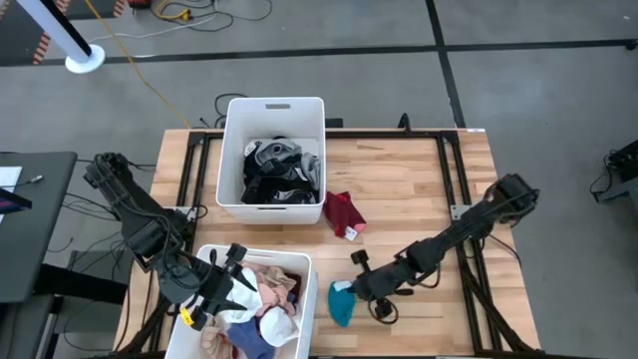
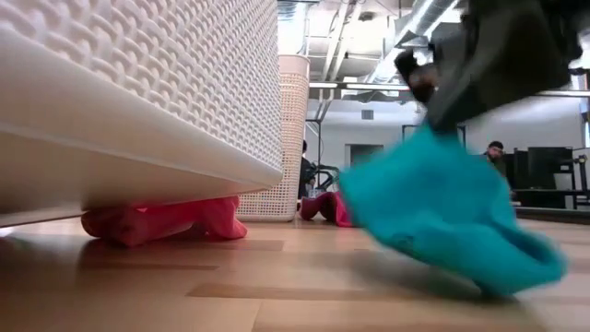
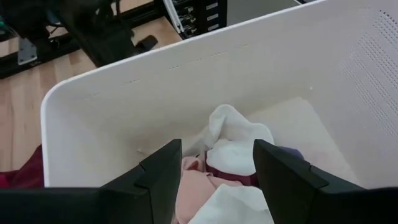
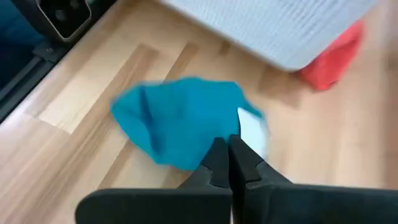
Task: Sort clothes
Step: Put the blue sock into the bottom white laundry bin
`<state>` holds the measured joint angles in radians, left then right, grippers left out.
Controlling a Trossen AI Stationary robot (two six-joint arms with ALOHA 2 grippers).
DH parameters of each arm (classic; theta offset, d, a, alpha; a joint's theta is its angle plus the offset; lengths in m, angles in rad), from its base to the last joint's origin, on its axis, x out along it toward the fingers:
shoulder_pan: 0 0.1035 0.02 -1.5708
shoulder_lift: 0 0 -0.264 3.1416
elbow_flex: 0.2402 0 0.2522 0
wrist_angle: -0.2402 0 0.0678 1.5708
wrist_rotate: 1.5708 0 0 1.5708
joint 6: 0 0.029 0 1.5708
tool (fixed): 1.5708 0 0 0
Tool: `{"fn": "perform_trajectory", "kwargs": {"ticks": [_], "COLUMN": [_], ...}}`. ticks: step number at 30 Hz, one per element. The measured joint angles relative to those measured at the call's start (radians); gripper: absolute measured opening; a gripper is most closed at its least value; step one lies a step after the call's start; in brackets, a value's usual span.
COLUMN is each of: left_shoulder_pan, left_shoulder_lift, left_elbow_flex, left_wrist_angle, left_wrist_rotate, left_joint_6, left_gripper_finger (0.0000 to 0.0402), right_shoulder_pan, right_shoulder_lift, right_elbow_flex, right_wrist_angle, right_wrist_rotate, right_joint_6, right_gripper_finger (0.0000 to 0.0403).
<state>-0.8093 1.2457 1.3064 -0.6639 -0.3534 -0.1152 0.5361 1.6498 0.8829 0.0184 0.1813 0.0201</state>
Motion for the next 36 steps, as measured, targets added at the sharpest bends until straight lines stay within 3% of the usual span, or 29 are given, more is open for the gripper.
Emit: {"fn": "perform_trajectory", "kwargs": {"ticks": [10, 22, 29, 36], "left_shoulder_pan": [0.0, 0.007, 0.007, 0.007], "left_shoulder_lift": [0.0, 0.0, 0.0, 0.0], "left_elbow_flex": [-0.025, -0.088, -0.088, -0.088], "left_wrist_angle": [0.037, 0.105, 0.14, 0.33], "left_wrist_rotate": [-0.005, -0.025, -0.213, -0.32], "left_joint_6": [0.028, 0.068, 0.111, 0.27], "left_gripper_finger": [0.0194, 0.0194, 0.0194, 0.0194], "right_shoulder_pan": [0.014, -0.008, -0.016, -0.016], "right_shoulder_lift": [-0.234, -0.398, -0.445, -0.446], "right_elbow_flex": [0.002, 0.003, 0.003, 0.006], "right_wrist_angle": [-0.022, 0.066, 0.243, 0.406], "right_wrist_rotate": [0.079, 0.143, 0.143, 0.127], "right_joint_6": [-0.156, -0.365, -0.532, -0.662], "right_gripper_finger": [0.0, 0.0, 0.0, 0.0]}}
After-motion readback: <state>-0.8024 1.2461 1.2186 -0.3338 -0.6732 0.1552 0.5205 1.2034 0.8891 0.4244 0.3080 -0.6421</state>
